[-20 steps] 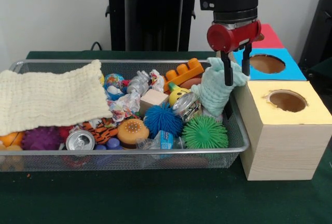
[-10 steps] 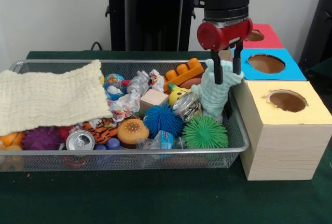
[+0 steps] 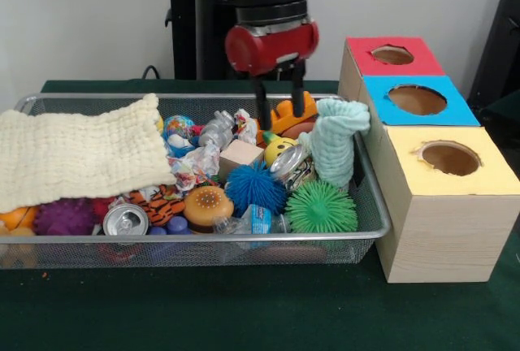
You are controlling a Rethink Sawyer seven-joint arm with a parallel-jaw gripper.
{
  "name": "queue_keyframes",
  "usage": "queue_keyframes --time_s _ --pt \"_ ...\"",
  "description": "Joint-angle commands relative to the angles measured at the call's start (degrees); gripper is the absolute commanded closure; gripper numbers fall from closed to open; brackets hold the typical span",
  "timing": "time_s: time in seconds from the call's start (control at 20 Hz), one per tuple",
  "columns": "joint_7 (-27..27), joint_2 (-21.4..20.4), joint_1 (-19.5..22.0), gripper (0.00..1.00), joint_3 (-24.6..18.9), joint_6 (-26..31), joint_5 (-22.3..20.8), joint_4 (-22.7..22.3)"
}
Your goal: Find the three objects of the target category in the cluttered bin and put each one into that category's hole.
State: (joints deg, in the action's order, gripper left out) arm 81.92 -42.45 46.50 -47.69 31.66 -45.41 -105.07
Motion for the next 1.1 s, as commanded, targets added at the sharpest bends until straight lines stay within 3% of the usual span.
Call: queue_keyframes --time_s 0.05,0.2,0.35,0.8,0.95,1.1 --pt "-20.40 1.02 3.72 0.00 -2.69 6.62 -3.53 -4.35" --pt "-16.35 -0.35 3.50 0.00 -0.94 4.69 -4.07 -6.97" --pt "-9.43 -1.89 1.32 0.00 2.95 1.09 -7.60 -9.61" --pt "11.46 -3.29 -10.37 0.00 17.00 -10.64 -19.21 -12.85" --pt "14.12 -1.67 -13.75 0.00 21.72 -13.42 -20.41 -11.80" --pt "13.14 0.03 -15.02 0.00 24.62 -14.55 -20.12 -11.15"
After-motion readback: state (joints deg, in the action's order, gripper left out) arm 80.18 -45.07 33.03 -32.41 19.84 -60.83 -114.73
